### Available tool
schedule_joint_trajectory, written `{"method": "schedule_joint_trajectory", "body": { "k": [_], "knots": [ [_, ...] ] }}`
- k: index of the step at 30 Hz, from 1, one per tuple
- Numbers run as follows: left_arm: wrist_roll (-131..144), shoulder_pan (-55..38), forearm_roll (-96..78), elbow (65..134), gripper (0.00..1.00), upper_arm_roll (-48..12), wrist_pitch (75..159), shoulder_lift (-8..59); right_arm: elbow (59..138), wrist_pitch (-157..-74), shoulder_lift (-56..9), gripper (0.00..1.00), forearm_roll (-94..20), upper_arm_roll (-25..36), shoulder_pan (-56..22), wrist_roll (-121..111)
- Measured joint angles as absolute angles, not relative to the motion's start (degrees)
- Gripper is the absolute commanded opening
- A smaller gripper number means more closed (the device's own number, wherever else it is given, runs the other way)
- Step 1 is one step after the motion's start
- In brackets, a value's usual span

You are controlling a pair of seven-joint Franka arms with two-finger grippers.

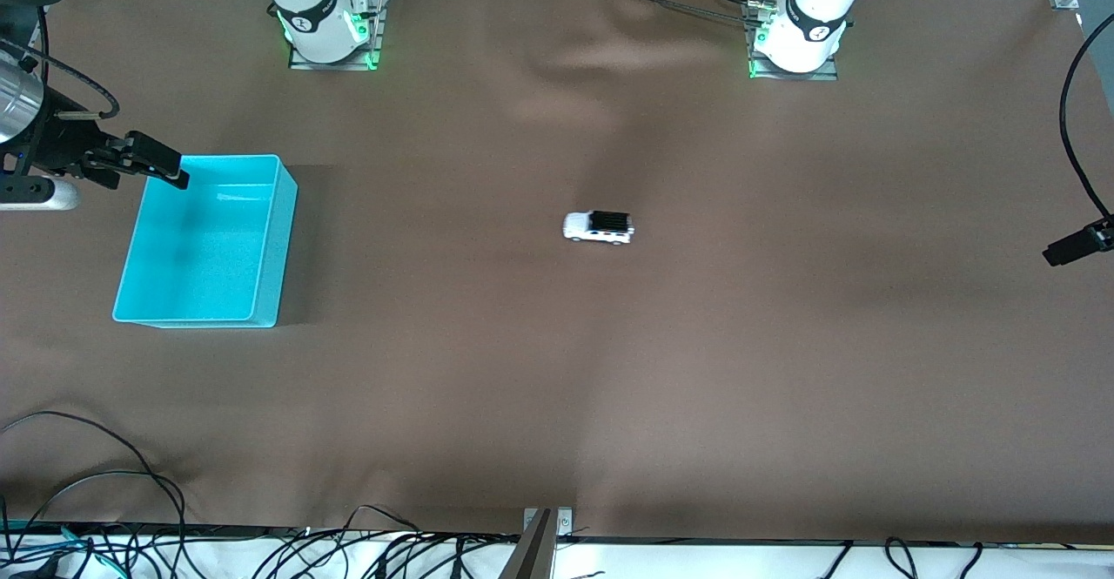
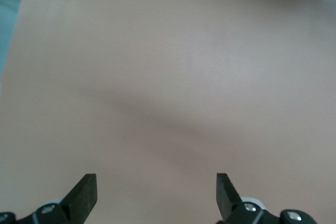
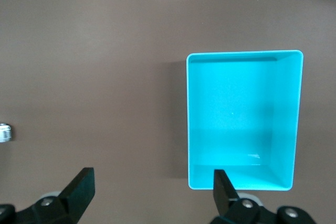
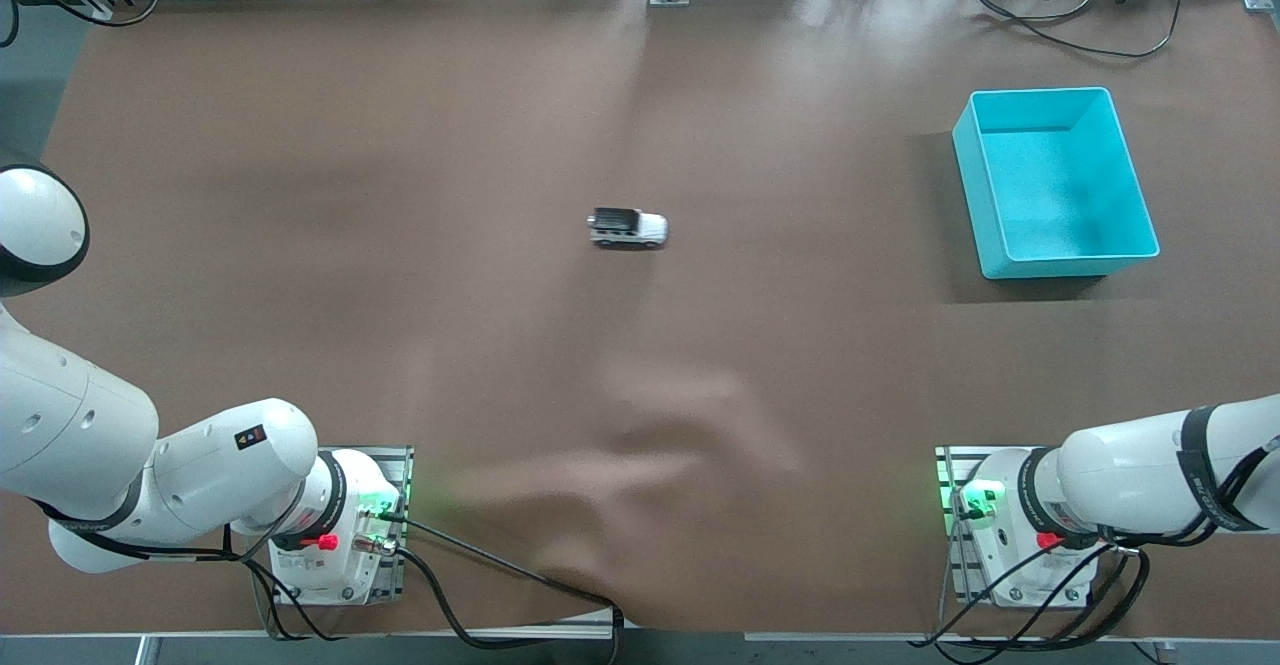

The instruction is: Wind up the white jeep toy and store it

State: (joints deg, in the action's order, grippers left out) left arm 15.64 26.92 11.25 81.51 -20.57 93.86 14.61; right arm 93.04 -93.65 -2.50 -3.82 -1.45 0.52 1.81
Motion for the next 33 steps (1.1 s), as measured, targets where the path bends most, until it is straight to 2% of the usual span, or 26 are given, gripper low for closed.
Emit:
{"method": "schedule_joint_trajectory", "body": {
  "k": [12,15,20,23,33],
  "knots": [
    [10.44,24.91,6.35,78.75,1.00,-19.79,92.80,14.39,93.04,-93.65,-2.50,1.00,-3.82,-1.45,0.52,1.81],
    [7.25,21.14,4.62,78.39,1.00,-16.25,91.26,13.44,93.04,-93.65,-2.50,1.00,-3.82,-1.46,0.51,1.81],
    [0.38,12.78,-1.06,78.35,1.00,-5.72,86.47,10.85,93.04,-93.65,-2.50,1.00,-3.82,-1.46,0.51,1.81],
    [-5.21,10.48,-3.56,78.72,1.00,-1.99,84.29,9.38,93.04,-93.65,-2.50,1.00,-3.82,-1.46,0.51,1.81],
    [-8.73,7.44,-4.96,79.91,1.00,0.86,83.55,6.99,93.03,-93.65,-2.50,1.00,-3.82,-1.49,0.49,1.80]
  ]
}}
